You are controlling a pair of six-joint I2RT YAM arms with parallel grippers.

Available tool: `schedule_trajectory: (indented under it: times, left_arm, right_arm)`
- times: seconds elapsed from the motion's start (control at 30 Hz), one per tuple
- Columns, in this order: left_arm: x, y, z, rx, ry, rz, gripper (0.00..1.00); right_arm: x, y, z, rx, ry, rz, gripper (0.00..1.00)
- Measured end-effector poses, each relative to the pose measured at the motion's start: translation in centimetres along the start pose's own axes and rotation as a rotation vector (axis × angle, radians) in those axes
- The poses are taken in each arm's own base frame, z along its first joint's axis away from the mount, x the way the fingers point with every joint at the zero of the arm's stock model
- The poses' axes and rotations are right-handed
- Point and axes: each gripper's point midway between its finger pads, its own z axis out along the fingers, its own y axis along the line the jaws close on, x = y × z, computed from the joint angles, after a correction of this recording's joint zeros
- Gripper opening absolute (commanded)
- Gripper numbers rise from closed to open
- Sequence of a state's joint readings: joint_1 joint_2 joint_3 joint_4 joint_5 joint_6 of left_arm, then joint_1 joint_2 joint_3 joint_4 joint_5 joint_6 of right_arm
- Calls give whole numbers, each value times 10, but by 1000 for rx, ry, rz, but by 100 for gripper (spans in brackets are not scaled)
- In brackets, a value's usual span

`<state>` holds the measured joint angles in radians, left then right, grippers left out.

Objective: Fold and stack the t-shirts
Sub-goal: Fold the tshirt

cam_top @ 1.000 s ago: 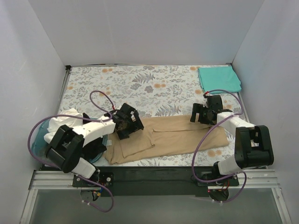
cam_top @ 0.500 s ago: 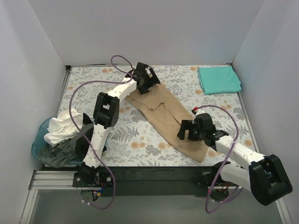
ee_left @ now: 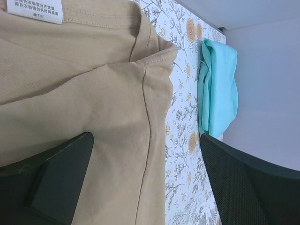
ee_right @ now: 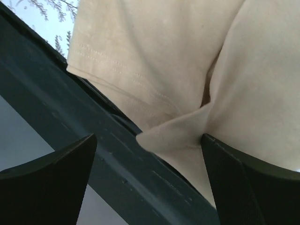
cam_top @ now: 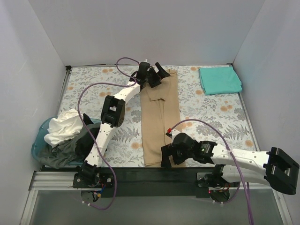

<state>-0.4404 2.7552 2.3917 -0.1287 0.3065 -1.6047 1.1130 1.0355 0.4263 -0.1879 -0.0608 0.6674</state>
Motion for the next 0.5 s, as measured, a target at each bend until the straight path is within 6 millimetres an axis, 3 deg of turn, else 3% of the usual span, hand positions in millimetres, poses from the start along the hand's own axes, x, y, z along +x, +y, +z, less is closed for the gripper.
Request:
schedule_trajectory:
  times: [0.23, 0.37, 0.5]
  left_arm:
    - [-2, -3, 1, 20, -10, 29, 98]
    - [1, -7, -5, 22, 20, 42, 98]
    - [7, -21, -30, -19, 68, 61, 98]
  right_arm:
    - [-6, -2, -16, 46, -20, -2, 98]
    - [-28, 1, -33, 64, -119, -12, 98]
    - [-52, 4, -50, 75, -238, -24, 98]
